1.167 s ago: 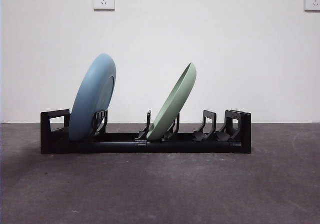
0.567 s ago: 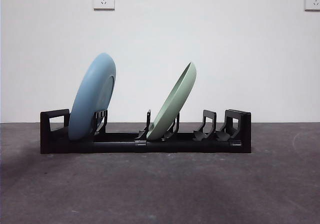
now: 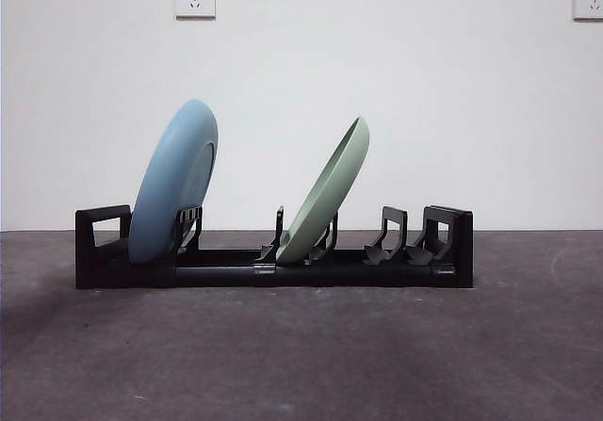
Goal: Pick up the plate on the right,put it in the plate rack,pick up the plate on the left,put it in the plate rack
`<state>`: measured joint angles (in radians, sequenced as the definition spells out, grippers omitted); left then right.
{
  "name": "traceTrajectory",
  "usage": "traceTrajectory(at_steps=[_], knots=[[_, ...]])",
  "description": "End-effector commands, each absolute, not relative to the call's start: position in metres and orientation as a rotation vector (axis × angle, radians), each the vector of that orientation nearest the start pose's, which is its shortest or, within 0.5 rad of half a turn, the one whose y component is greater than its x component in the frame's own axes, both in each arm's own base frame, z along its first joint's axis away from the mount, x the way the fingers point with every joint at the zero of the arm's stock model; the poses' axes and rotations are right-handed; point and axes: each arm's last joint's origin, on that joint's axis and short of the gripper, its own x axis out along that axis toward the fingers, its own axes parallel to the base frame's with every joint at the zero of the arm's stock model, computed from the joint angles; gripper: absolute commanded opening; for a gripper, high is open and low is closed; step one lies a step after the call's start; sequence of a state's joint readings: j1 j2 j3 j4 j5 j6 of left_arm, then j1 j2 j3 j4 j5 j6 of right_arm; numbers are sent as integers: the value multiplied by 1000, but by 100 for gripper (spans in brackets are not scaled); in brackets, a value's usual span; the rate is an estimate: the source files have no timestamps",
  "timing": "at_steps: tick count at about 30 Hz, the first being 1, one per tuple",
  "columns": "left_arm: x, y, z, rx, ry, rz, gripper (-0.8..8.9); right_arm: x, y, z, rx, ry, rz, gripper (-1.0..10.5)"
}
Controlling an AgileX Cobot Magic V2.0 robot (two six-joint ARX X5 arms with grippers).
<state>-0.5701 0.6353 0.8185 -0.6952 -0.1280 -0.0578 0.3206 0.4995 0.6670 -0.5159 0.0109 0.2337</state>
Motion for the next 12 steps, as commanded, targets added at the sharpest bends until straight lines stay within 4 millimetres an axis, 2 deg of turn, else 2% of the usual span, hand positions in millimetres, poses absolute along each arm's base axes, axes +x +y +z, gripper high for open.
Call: traceTrajectory(at_steps=[1, 2, 5, 9, 12], knots=[[107, -64, 313, 118, 518, -412, -3, 105, 35, 296, 183, 378, 260, 6], [108, -65, 312, 124, 522, -413, -3, 105, 35, 296, 183, 378, 260, 6], [108, -63, 312, 288, 480, -401, -3, 106, 34, 296, 180, 376, 244, 6], [104, -53, 321, 319, 334, -385, -3, 106, 34, 296, 180, 375, 243, 6], [100, -44, 316, 300, 182, -414, -3, 106, 34, 295, 180, 376, 242, 6]])
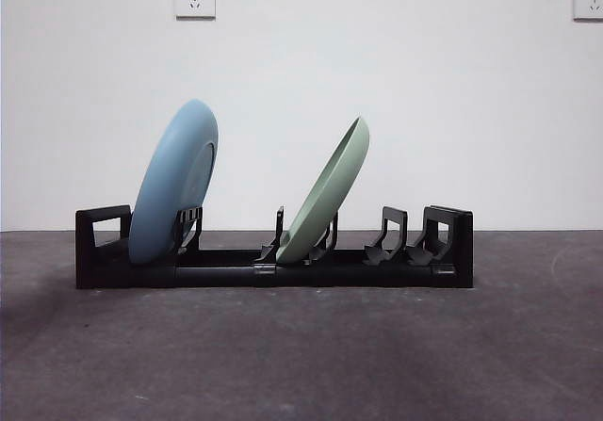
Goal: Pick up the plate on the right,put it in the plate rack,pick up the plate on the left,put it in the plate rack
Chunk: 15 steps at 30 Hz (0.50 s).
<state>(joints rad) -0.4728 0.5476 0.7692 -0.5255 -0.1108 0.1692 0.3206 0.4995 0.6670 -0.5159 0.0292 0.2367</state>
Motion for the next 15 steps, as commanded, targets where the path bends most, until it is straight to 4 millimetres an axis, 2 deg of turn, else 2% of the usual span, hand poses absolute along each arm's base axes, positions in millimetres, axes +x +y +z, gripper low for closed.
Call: traceTrajectory(at_steps=[1, 6, 11, 15], knots=[[99, -41, 312, 291, 145, -415, -3, 106, 34, 296, 180, 375, 242, 6], [94, -27, 266, 263, 54, -347, -3, 106, 34, 295, 180, 376, 242, 6], [93, -20, 213, 233, 80, -276, -3, 106, 34, 296, 180, 375, 242, 6], [94, -18, 183, 227, 111, -256, -3, 106, 34, 295, 180, 376, 242, 6]])
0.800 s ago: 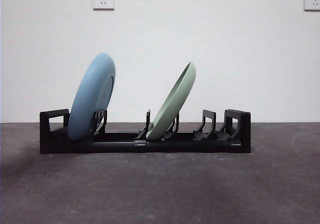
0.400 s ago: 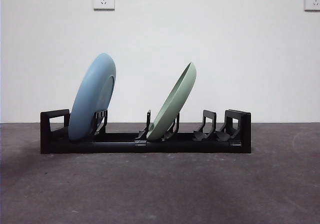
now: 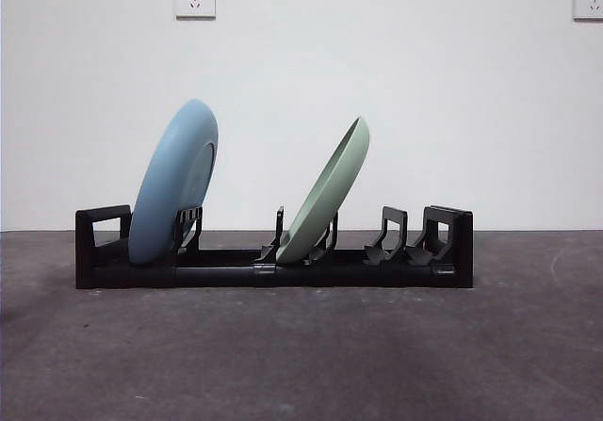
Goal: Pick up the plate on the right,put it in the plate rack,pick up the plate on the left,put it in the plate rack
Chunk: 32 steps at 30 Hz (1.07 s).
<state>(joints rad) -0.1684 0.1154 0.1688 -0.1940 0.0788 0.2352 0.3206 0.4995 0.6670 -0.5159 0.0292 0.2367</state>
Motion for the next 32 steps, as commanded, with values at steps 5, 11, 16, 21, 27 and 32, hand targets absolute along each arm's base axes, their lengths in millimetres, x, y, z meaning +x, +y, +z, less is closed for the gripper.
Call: traceTrajectory(at_steps=[5, 11, 16, 21, 27, 32], knots=[[94, -16, 161, 194, 136, -239, -3, 106, 34, 295, 180, 376, 242, 6], [95, -16, 147, 157, 163, -235, -3, 106, 34, 295, 180, 376, 242, 6], [95, -16, 147, 161, 166, -223, -3, 106, 34, 295, 180, 376, 242, 6], [95, -16, 147, 160, 161, -222, -3, 106, 34, 295, 180, 376, 242, 6], [95, -16, 147, 160, 161, -221, -3, 106, 34, 295, 180, 376, 242, 6], [95, -16, 147, 160, 161, -221, -3, 106, 34, 295, 180, 376, 242, 6]])
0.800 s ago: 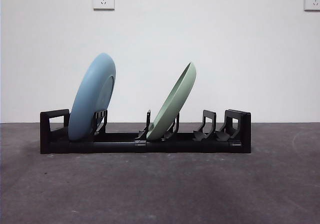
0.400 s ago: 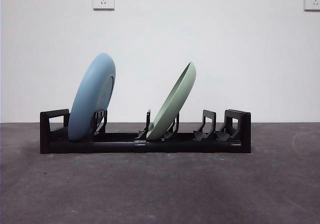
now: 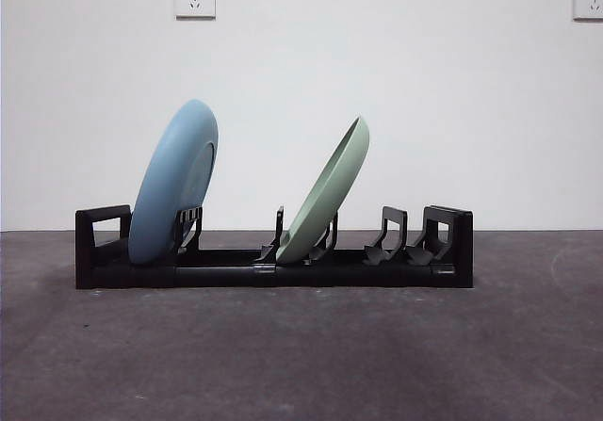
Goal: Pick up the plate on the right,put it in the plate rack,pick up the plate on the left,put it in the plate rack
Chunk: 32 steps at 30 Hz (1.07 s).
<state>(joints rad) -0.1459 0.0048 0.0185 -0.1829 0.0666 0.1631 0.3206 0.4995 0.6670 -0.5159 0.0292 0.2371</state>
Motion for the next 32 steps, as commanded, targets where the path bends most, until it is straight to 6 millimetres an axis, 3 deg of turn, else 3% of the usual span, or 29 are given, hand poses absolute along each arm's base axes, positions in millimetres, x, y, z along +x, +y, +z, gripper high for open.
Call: traceTrajectory(at_steps=[1, 11, 19, 24, 32], knots=[[95, -16, 147, 160, 161, -221, -3, 106, 34, 295, 180, 376, 242, 6], [95, -16, 147, 160, 161, -221, -3, 105, 34, 296, 175, 375, 243, 6], [95, -16, 147, 160, 161, -221, -3, 85, 21, 296, -2, 237, 203, 6], [95, -16, 147, 160, 161, -221, -3, 78, 14, 259, 19, 198, 190, 6], [95, -16, 147, 160, 161, -221, -3, 86, 14, 191, 34, 142, 228, 6]])
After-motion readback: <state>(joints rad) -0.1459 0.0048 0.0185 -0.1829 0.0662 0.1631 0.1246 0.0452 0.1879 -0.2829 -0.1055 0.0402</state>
